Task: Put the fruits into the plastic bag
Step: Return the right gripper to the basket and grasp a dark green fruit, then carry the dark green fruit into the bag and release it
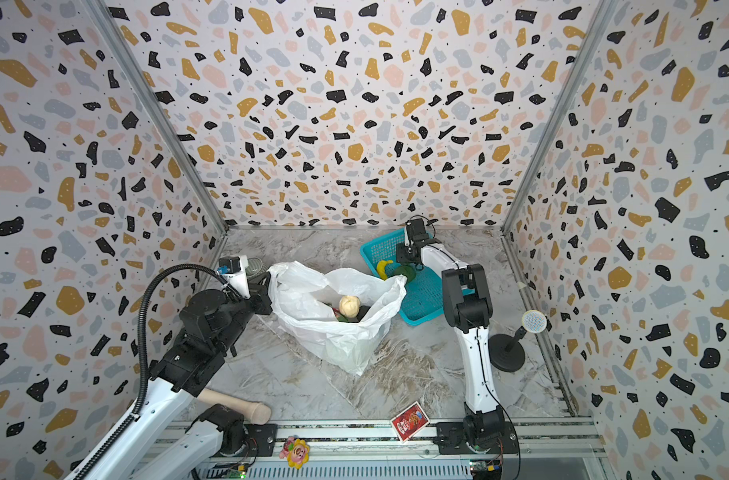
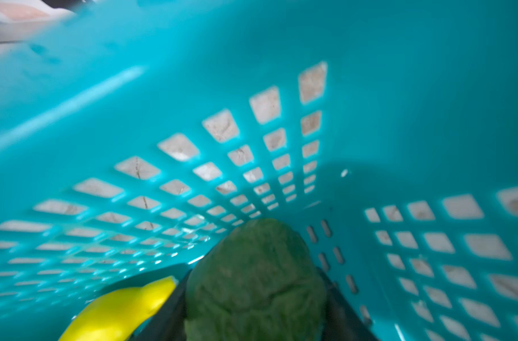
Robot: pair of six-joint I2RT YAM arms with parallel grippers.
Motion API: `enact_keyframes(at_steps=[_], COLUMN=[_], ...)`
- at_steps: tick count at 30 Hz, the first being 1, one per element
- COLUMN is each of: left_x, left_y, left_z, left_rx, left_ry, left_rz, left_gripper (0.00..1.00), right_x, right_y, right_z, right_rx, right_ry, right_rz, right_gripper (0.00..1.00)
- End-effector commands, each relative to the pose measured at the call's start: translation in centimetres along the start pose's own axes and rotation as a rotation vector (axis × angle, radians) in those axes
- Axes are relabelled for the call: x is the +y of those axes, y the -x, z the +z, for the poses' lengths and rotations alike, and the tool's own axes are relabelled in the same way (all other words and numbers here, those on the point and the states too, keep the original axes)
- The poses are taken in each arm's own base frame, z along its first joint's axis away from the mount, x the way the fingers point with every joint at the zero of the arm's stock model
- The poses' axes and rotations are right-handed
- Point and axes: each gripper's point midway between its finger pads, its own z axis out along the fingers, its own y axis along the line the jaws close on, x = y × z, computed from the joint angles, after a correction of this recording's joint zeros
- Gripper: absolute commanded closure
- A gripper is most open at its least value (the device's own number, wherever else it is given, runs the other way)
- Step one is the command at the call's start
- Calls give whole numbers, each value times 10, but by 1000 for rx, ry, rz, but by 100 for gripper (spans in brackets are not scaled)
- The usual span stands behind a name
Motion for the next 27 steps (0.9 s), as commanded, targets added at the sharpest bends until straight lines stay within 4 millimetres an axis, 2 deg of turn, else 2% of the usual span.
enact_keyframes(at_steps=[1,2,4,7,10,12,15,18,21,24,27], left_x=[-6,-6,-6,-6,-7,-8,-9,-11,-11,-12,-13], left_y=[18,18,19,22,24,27,29,29,30,31,32], left_z=[-3,-3,-3,-5,-6,-8,-10,-11,-12,-13,-13], left_rx=[-48,-48,-49,-56,-63,-73,-84,-87,-90,-91,-89], left_ry=[-20,-19,-19,-20,-22,-28,-40,-49,-48,-53,-56], left_rz=[0,0,0,-1,-3,-8,-17,-25,-32,-35,-38], left_gripper=[100,100,100,100,100,100,100,100,100,100,100], right_x=[5,5,11,22,40,58,99,147,192,225,249], right_y=[11,11,15,31,53,62,59,36,0,-42,-91], right_z=[-1,-4,-14,-53,-118,-168,-236,-287,-313,-313,-295], right_rx=[-24,-23,-32,-93,-204,-278,-368,-420,-398,-302,-162], right_ry=[30,36,60,106,188,271,433,583,686,749,789], right_rz=[21,25,32,42,36,24,-32,-135,-258,-345,-410], right_gripper=[62,68,72,73,72,73,72,71,70,69,69])
